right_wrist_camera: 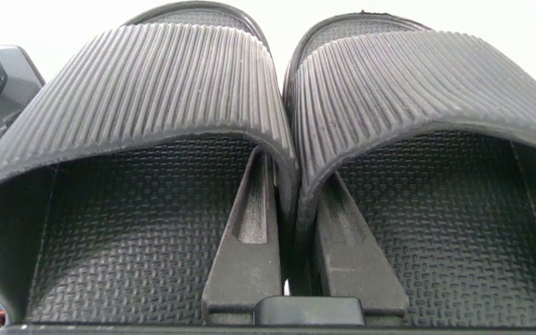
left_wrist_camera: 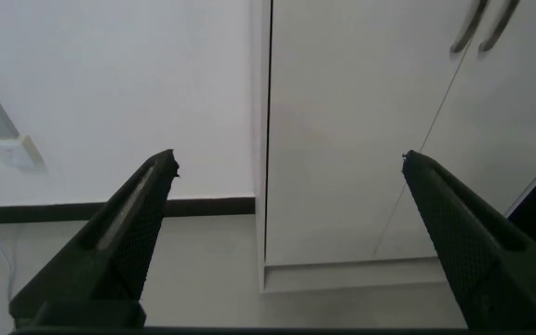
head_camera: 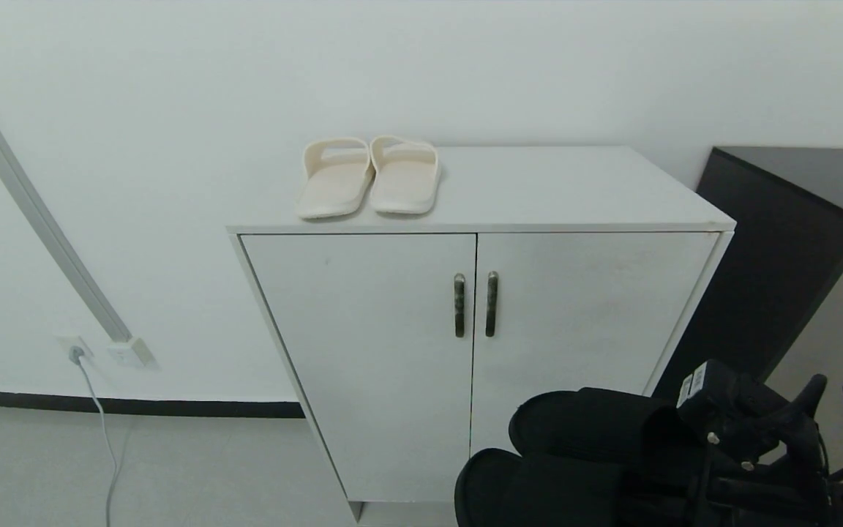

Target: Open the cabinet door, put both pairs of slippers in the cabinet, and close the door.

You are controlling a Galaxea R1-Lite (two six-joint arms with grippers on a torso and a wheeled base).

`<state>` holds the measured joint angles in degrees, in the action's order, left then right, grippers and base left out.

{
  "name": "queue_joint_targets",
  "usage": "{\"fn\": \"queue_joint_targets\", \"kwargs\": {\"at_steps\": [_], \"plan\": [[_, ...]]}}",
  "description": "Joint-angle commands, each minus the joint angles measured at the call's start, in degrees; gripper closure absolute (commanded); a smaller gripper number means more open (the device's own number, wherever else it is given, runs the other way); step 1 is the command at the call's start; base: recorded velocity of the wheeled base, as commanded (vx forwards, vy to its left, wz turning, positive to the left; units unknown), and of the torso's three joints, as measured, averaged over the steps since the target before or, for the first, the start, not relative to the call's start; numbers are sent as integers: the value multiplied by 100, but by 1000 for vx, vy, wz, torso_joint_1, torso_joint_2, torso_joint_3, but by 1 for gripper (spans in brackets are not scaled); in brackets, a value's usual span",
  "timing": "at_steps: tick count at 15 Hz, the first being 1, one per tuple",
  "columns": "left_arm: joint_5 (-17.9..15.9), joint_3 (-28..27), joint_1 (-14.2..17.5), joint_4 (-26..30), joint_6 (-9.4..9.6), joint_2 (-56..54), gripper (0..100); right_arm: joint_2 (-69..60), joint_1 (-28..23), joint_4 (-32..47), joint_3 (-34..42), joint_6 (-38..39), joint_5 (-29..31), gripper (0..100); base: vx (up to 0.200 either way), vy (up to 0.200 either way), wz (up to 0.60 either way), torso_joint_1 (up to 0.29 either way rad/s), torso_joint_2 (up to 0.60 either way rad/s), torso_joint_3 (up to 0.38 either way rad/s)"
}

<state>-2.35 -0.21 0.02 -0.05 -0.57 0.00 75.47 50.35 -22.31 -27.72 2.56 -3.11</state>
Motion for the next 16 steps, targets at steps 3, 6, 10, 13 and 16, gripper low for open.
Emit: {"fn": "queue_joint_targets", "kwargs": {"at_steps": [3,6,10,13,16], "plan": [[-2,3,-2,-4,-4,9,0,20,1,-116,12,-1,3,100,0,0,0,-142,471,331],[7,3,6,-4,-4,0,0,3,1,-133,12,-1,12,100,0,0,0,-116,458,346],[-11,3,6,5,5,9,0,-6,1,-151,65,-1,21,100,0,0,0,-72,446,372],[-2,3,6,-4,5,0,0,-6,1,-151,83,-1,21,100,0,0,0,-23,422,400],[-11,3,-2,-4,31,0,0,-6,1,-151,100,-1,21,100,0,0,0,-1,147,136]]}}
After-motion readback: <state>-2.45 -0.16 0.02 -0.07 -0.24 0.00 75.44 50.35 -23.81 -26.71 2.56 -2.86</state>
